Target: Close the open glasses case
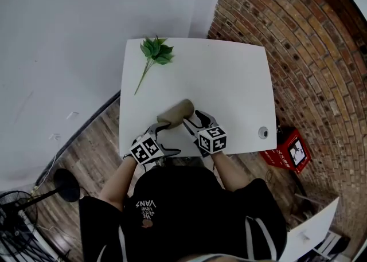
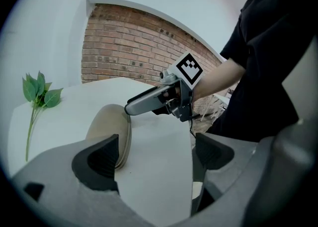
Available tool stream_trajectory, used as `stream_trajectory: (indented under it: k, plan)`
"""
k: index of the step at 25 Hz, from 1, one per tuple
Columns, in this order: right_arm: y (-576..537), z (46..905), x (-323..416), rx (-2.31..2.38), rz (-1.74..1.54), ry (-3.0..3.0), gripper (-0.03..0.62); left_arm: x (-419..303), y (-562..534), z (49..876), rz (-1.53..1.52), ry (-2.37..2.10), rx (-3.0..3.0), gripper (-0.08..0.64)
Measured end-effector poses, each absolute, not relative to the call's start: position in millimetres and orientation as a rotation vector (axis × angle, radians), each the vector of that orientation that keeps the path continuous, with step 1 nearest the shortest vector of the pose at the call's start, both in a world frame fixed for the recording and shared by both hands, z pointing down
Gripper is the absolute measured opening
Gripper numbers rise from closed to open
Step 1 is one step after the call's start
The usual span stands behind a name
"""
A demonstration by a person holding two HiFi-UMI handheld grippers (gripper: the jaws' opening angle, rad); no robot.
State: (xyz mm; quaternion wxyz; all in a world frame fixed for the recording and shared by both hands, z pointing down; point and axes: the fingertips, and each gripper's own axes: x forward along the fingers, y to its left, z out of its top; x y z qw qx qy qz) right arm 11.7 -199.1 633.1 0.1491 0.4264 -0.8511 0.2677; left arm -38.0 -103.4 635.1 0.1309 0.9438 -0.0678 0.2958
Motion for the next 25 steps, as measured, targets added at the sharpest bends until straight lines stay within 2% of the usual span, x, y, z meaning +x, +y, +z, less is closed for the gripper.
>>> stream_trajectory:
  k: [10, 14, 18, 21, 25]
  plan:
    - [-180, 615, 10, 1.403, 0.750, -2.438, 0.255, -54, -100, 618, 0.804, -0.199, 2.844, 0.478]
    - [-169, 603, 8, 1.506, 0.725, -2.435, 0.241, -67, -109, 605, 0.732, -0.275, 2.907, 0.423]
    - [-156, 587, 7, 1.616, 0.691, -2.426, 0.209, -84, -118, 587, 0.642, -0.396, 2.975, 0.308]
    - [-145, 576, 8, 1.686, 0.662, -2.422, 0.155, -97, -119, 574, 0.564, -0.493, 3.001, 0.194]
    - [-134, 563, 11, 1.743, 0.607, -2.423, 0.072, -112, -121, 565, 0.508, -0.611, 2.999, 0.086]
